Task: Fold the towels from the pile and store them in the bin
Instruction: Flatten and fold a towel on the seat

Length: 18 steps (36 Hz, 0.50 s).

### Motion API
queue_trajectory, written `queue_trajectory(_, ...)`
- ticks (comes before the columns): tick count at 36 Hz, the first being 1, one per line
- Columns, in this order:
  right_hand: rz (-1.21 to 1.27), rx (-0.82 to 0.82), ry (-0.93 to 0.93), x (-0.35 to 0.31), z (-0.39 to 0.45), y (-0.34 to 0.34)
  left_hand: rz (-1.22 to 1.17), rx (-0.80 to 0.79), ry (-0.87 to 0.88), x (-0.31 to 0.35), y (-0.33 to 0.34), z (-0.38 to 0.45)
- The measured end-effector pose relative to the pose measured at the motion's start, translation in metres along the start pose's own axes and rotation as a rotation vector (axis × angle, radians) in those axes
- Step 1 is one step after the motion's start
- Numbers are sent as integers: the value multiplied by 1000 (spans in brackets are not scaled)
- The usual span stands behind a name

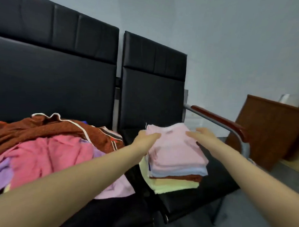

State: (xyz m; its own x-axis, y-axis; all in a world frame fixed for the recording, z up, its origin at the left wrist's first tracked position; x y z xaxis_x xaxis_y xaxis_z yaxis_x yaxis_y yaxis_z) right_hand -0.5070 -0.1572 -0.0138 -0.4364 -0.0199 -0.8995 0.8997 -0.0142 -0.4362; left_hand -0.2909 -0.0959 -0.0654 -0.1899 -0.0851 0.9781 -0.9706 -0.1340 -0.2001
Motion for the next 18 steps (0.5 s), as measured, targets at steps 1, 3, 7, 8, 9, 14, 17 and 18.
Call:
queue_trajectory(1,13,-56,70,24,0,0,13,-10,-42,-11,11,-1)
queue_trajectory(3,115,-170,200,65,-3,5,-10,-67,-116,-32,32,-5)
queue_trajectory(7,343,-297,269,102,-6,28,-108,-137,-164,-56,53,-5)
queue_trajectory(8,382,-297,245,103,-3,31,-112,-130,-165,-60,54,-1)
queue_trajectory(9,427,-298,229,102,0,35,-109,-110,-155,-60,52,3)
queue_trajectory(14,521,-231,274,98,20,53,-36,80,-129,-56,23,34)
queue_trajectory(17,551,-213,287,91,40,69,-27,153,-111,-54,7,53)
queue_trajectory(18,556,-211,273,86,48,74,-13,190,-107,-52,2,58)
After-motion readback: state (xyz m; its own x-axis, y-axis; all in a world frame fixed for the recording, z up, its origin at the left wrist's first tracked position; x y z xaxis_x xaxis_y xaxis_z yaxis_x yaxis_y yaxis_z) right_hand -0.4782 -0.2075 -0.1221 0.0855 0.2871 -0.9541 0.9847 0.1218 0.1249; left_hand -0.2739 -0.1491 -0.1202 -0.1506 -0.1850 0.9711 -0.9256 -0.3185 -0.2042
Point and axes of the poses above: each hand's wrist, its own z-axis towards the middle knuckle, its own y-axis out of the palm, x = y × z, the point moved 10 cm from there along z, towards the middle knuckle, and after that the axes turned 13 degrees about z, right-handed, at the moved point
